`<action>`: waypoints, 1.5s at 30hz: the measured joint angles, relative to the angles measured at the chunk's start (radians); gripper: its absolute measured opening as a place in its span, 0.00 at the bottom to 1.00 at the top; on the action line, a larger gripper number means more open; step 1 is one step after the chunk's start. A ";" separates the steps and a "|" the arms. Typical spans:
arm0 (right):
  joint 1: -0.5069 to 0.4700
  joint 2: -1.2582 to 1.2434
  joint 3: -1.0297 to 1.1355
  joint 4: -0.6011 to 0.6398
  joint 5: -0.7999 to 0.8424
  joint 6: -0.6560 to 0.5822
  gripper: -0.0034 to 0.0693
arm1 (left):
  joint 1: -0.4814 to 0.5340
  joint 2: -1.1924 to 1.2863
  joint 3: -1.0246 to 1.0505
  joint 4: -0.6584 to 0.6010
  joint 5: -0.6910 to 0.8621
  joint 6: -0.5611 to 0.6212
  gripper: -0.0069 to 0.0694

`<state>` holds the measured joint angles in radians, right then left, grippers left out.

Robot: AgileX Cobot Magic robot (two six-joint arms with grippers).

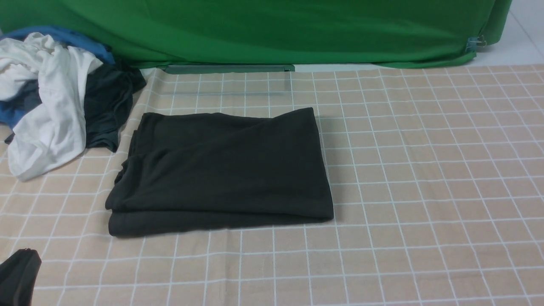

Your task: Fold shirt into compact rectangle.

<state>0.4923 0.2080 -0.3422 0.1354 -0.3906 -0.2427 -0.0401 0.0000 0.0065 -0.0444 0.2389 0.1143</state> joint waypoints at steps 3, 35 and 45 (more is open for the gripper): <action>0.000 0.000 0.000 0.000 0.000 0.000 0.25 | 0.000 0.000 0.000 0.000 0.001 0.000 0.12; -0.365 -0.199 0.336 0.000 0.611 -0.069 0.33 | 0.000 0.000 0.000 0.000 0.002 0.000 0.12; -0.399 -0.208 0.350 0.000 0.645 -0.058 0.35 | 0.000 0.000 0.000 0.002 0.004 0.000 0.12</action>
<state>0.0935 -0.0003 0.0081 0.1354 0.2543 -0.3006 -0.0401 -0.0003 0.0065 -0.0426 0.2433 0.1143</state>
